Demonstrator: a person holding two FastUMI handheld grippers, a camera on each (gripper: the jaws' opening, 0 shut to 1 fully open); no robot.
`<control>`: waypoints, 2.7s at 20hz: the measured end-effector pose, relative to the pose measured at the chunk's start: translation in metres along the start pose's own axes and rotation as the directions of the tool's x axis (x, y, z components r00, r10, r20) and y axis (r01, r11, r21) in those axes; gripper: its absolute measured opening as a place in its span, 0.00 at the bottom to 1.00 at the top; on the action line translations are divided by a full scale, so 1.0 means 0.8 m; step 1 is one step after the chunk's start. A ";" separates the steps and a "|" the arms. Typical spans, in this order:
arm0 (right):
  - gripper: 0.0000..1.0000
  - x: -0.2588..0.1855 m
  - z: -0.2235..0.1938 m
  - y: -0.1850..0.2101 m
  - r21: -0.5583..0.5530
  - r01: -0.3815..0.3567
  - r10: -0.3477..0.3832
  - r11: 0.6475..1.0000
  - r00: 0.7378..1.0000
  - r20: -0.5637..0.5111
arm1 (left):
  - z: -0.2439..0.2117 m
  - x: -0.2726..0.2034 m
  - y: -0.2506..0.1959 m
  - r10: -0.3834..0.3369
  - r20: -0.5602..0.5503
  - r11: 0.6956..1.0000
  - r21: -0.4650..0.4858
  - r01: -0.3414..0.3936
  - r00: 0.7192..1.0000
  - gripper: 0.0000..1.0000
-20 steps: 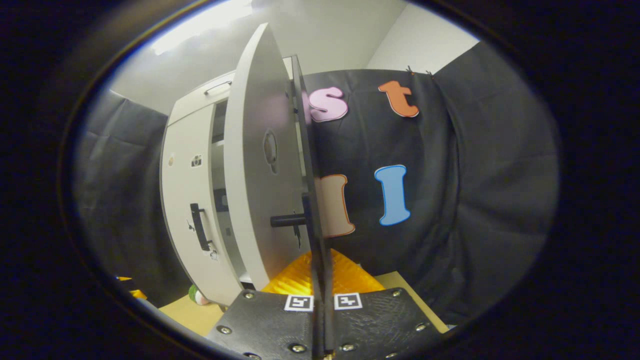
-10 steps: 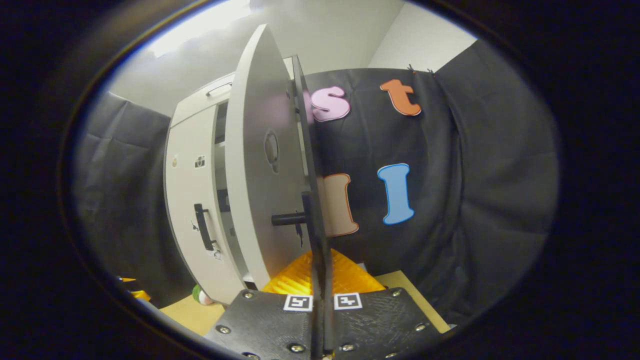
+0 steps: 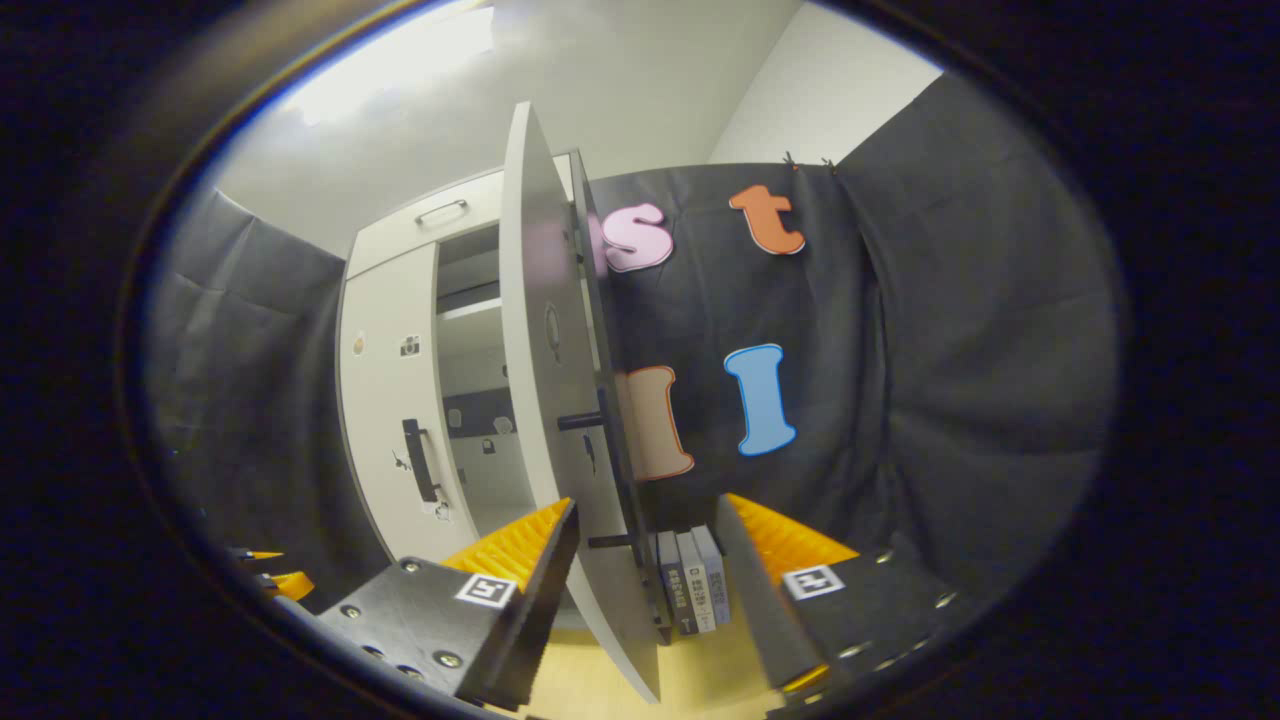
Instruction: Open the right door of the double-door shoe cabinet with the right hand, and open the left door with the left hand.
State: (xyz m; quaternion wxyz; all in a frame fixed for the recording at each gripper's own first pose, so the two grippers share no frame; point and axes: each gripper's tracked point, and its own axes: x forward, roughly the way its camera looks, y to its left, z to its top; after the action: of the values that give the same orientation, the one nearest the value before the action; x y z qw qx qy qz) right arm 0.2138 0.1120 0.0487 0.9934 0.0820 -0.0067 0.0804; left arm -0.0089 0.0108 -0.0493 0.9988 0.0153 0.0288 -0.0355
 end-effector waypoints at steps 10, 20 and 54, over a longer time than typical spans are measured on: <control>0.98 -0.042 -0.009 0.014 -0.071 -0.021 0.024 0.997 0.999 0.036 | 0.055 0.045 0.020 0.060 0.040 0.998 0.018 -0.061 0.997 0.97; 0.98 -0.071 -0.035 0.042 -0.083 -0.059 0.061 0.995 0.998 0.016 | 0.117 0.152 0.003 0.042 0.045 0.998 -0.043 -0.040 0.998 0.97; 0.94 -0.091 -0.064 0.021 -0.046 0.005 -0.005 0.999 1.000 -0.011 | 0.141 0.379 -0.088 0.052 -0.027 0.998 -0.017 -0.052 0.998 0.34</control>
State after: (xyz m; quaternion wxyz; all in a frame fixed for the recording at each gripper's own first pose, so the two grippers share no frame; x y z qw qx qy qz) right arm 0.1395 0.1256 -0.0008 0.9952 0.0588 -0.0030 0.0781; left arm 0.2945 -0.0843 0.0436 0.9991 0.0075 0.0417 -0.0090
